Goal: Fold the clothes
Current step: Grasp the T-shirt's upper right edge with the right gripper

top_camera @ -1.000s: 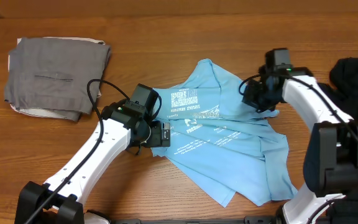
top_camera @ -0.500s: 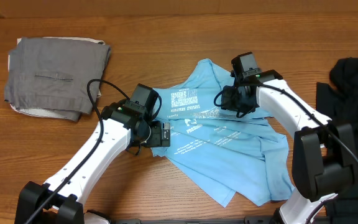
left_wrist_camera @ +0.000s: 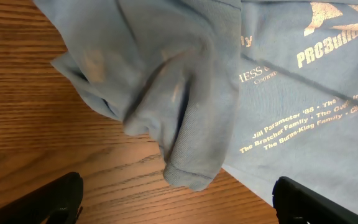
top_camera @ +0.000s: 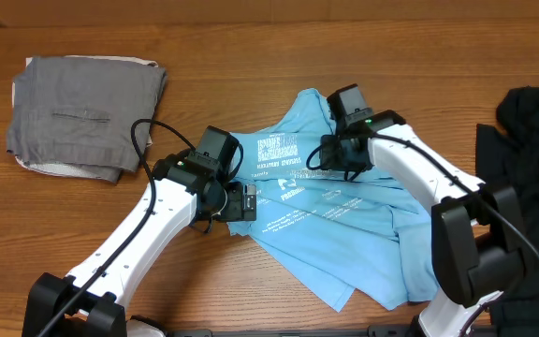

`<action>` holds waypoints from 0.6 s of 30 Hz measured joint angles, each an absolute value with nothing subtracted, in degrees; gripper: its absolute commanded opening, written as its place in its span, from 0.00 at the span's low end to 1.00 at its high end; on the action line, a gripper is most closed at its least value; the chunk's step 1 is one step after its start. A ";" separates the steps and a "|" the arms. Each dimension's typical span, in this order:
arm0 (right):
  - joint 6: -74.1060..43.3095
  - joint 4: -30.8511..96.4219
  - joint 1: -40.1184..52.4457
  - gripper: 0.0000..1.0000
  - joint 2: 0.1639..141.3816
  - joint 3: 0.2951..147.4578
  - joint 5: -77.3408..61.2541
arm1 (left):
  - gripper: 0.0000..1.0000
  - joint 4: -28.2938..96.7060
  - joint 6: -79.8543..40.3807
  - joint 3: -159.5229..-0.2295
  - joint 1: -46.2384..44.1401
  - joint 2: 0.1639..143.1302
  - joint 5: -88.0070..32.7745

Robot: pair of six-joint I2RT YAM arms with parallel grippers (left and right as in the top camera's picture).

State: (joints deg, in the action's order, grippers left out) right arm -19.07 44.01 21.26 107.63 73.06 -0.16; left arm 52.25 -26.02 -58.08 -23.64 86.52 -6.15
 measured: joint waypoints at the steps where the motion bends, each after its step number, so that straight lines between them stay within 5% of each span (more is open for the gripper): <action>1: -19.05 43.99 21.45 0.47 107.63 73.06 0.40 | 1.00 52.25 -26.02 -58.08 -23.64 86.52 -6.17; 18: -17.96 39.16 21.45 0.46 107.63 67.09 3.22 | 1.00 52.23 -26.02 -58.08 -23.64 86.52 -6.15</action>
